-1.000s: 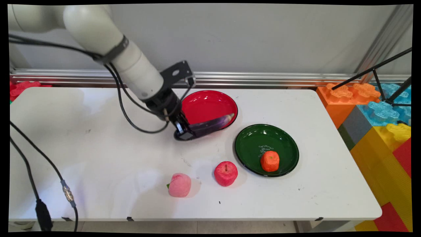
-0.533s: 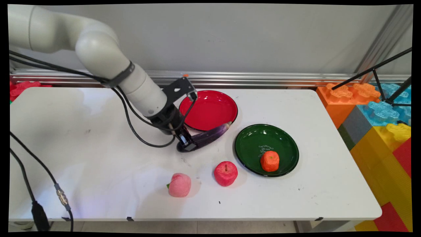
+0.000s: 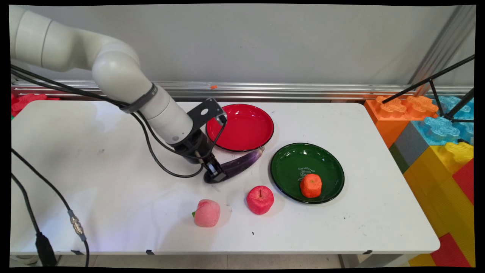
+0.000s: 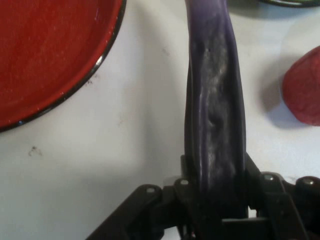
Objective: Place the picked object on the table
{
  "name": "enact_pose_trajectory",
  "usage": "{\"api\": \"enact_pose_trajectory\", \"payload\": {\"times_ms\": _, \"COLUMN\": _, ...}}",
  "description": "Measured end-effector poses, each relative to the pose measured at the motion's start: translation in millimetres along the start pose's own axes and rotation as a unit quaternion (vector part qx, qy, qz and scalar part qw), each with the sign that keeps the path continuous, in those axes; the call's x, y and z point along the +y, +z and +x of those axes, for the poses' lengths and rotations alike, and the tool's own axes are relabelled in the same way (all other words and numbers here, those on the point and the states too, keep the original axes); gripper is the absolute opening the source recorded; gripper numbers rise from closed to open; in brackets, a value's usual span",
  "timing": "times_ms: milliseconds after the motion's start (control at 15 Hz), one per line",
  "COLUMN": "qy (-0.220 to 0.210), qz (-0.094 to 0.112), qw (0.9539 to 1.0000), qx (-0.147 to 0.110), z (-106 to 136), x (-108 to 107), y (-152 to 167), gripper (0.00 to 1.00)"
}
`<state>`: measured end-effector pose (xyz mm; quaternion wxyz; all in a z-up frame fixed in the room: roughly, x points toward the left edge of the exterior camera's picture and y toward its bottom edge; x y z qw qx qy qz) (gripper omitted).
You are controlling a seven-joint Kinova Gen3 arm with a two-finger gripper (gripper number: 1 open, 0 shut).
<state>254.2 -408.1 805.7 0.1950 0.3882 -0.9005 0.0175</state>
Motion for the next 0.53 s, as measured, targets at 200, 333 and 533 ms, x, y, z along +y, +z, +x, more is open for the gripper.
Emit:
{"api": "enact_pose_trajectory", "payload": {"times_ms": 200, "qy": -0.001, "qz": -0.003, "qw": 1.0000, "qx": -0.002, "z": -2.9, "x": 0.8, "y": 4.0, "gripper": 1.00}}
{"api": "enact_pose_trajectory", "payload": {"times_ms": 333, "qy": 0.001, "qz": -0.004, "qw": 1.0000, "qx": -0.002, "z": -3.7, "x": 0.8, "y": 6.4, "gripper": 1.00}}
{"api": "enact_pose_trajectory", "payload": {"times_ms": 533, "qy": 0.003, "qz": -0.007, "qw": 1.0000, "qx": -0.002, "z": -4.2, "x": 0.7, "y": 9.2, "gripper": 1.00}}
